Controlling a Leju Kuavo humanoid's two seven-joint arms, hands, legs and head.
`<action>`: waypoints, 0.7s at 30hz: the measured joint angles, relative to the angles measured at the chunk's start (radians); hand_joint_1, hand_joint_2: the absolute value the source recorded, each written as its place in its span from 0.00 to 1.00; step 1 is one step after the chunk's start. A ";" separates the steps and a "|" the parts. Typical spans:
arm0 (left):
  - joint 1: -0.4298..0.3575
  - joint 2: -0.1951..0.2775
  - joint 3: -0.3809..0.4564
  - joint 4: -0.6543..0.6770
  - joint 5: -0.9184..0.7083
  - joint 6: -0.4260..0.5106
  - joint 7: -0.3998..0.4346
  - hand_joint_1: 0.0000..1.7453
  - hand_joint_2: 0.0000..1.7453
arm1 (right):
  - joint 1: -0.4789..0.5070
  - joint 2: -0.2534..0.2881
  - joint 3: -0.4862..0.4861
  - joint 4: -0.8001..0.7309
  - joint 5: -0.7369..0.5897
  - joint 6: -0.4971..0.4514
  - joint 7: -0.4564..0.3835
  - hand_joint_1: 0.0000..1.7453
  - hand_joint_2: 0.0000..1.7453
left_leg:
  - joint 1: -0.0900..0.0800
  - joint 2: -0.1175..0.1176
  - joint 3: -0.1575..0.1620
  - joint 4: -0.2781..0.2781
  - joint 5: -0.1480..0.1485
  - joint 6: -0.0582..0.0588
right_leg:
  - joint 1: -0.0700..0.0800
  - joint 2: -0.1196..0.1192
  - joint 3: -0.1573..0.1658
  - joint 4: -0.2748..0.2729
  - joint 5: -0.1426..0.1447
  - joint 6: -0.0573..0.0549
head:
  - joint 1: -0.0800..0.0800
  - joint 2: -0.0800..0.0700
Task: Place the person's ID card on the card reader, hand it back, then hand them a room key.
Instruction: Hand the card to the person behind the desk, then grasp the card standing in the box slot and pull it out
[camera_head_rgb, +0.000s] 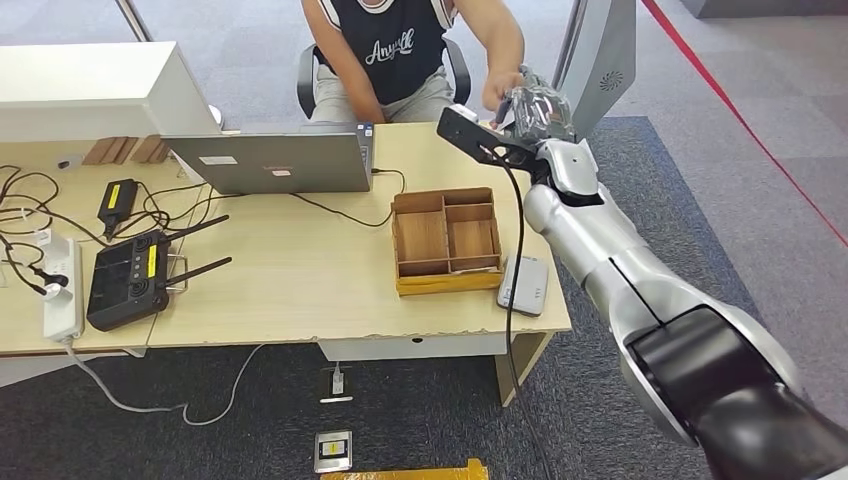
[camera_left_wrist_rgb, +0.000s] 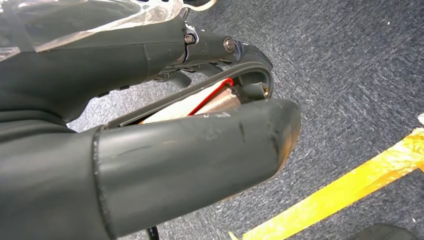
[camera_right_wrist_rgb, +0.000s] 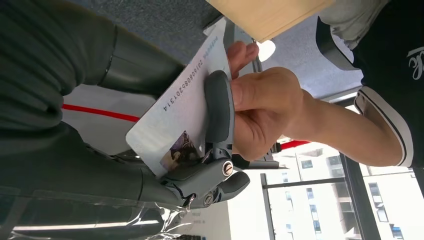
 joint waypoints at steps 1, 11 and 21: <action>0.000 0.001 0.000 0.000 0.000 0.000 -0.001 0.00 0.00 | 0.000 0.004 0.002 0.010 0.000 -0.003 -0.001 0.00 1.00 | 0.000 0.000 0.000 0.000 0.000 0.000 | 0.000 0.000 0.000 0.000 0.000 0.000 | 0.000 0.000; 0.002 0.003 0.000 0.000 -0.001 -0.001 -0.003 0.00 0.00 | 0.006 0.020 0.017 0.062 0.005 -0.027 0.005 0.00 1.00 | 0.000 0.000 0.000 0.000 0.000 0.000 | 0.000 0.000 0.000 0.000 0.000 0.000 | 0.000 0.000; 0.002 0.003 0.000 0.000 -0.003 -0.002 0.004 0.00 0.00 | 0.009 0.020 0.020 0.075 -0.061 -0.060 -0.059 0.00 1.00 | 0.000 0.000 0.000 0.000 0.000 0.000 | 0.000 0.000 0.000 0.000 0.000 0.000 | 0.000 0.000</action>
